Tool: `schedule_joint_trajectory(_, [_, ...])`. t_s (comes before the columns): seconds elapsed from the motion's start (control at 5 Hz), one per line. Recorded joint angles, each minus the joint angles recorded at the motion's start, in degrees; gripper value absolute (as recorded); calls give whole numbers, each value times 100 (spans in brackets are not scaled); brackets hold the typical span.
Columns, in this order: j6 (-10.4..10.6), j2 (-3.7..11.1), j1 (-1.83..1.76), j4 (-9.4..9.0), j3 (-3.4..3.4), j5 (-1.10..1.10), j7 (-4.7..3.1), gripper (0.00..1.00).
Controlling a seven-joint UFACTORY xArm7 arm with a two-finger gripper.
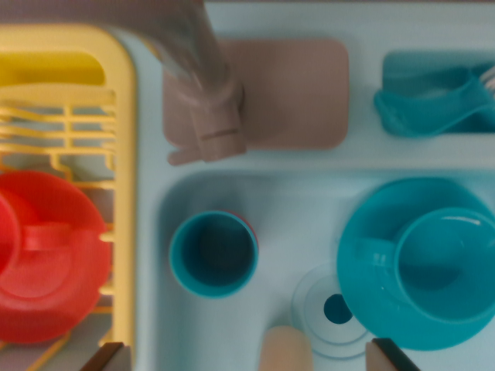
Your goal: Pick detergent from the sink
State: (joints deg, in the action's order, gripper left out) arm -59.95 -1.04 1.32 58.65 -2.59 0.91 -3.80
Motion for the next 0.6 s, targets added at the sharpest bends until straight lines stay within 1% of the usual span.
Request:
schedule_joint_trajectory(0.2, [260, 11, 11, -252, -14, -15, -9, 0])
schedule_joint_trajectory(0.4, [260, 11, 11, -252, -14, -15, -9, 0])
schedule_joint_trajectory(0.6, [510, 22, 21, -494, -28, -29, -17, 0])
